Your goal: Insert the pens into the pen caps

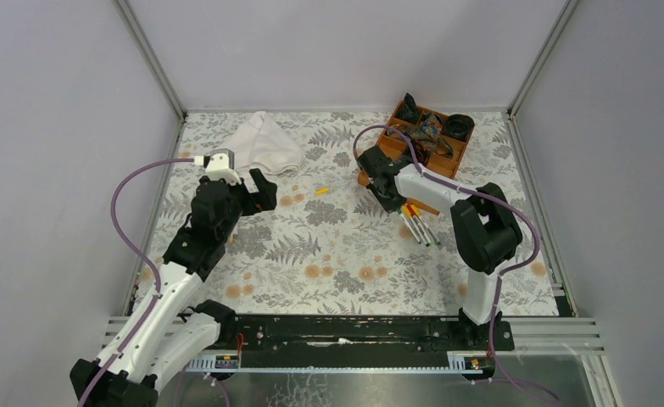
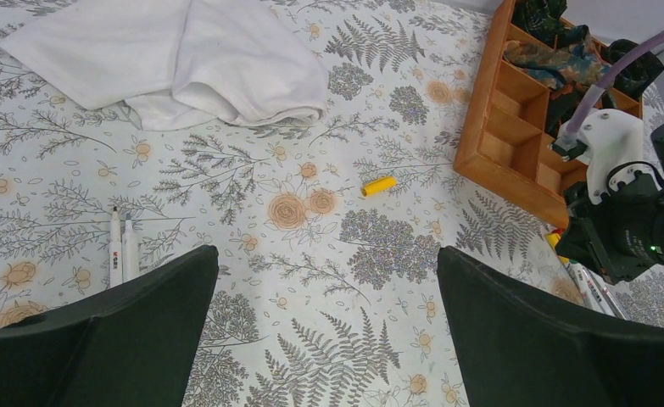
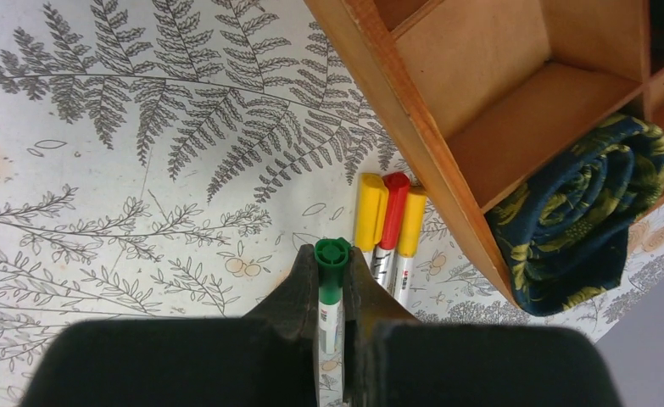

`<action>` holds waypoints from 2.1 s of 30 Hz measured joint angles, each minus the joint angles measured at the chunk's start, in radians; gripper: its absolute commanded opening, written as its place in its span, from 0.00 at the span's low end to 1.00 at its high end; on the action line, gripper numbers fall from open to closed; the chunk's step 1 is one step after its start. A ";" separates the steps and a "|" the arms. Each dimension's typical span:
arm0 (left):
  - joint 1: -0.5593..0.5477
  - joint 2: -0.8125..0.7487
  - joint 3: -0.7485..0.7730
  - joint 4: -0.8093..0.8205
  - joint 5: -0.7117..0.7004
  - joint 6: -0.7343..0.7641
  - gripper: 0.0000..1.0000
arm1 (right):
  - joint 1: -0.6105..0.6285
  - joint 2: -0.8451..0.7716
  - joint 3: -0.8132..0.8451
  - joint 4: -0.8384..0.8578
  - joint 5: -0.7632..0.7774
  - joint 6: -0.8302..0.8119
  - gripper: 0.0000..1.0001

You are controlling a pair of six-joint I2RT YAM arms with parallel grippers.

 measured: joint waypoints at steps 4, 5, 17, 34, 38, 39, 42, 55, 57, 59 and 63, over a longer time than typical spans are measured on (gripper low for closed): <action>0.000 0.005 0.000 -0.002 -0.002 0.000 1.00 | 0.000 0.028 0.003 -0.001 0.001 -0.002 0.14; 0.000 0.006 0.000 -0.004 -0.002 0.000 1.00 | 0.000 0.032 0.003 -0.001 0.000 -0.002 0.16; 0.000 0.027 0.000 -0.021 -0.009 0.000 1.00 | -0.012 0.044 0.005 0.038 -0.012 0.009 0.45; 0.212 0.364 0.059 -0.120 -0.078 0.023 0.64 | -0.015 -0.436 -0.227 0.190 -0.286 0.101 0.58; 0.328 0.451 0.090 -0.143 -0.054 0.039 0.59 | -0.015 -0.595 -0.350 0.277 -0.419 0.153 0.62; 0.347 0.468 0.093 -0.148 -0.049 0.042 0.56 | -0.015 -0.628 -0.381 0.298 -0.452 0.166 0.63; 0.391 0.524 0.093 -0.171 -0.040 0.054 0.54 | -0.015 -0.704 -0.457 0.355 -0.534 0.210 0.63; 0.413 0.702 0.117 -0.195 -0.029 0.076 0.33 | -0.015 -0.795 -0.568 0.470 -0.647 0.297 0.64; 0.417 0.716 0.124 -0.195 -0.029 0.077 0.32 | -0.015 -0.797 -0.576 0.472 -0.654 0.302 0.64; 0.417 0.725 0.126 -0.195 -0.029 0.079 0.30 | -0.015 -0.799 -0.583 0.476 -0.658 0.307 0.64; 0.417 0.743 0.127 -0.196 -0.023 0.082 0.30 | -0.015 -0.800 -0.587 0.479 -0.673 0.311 0.64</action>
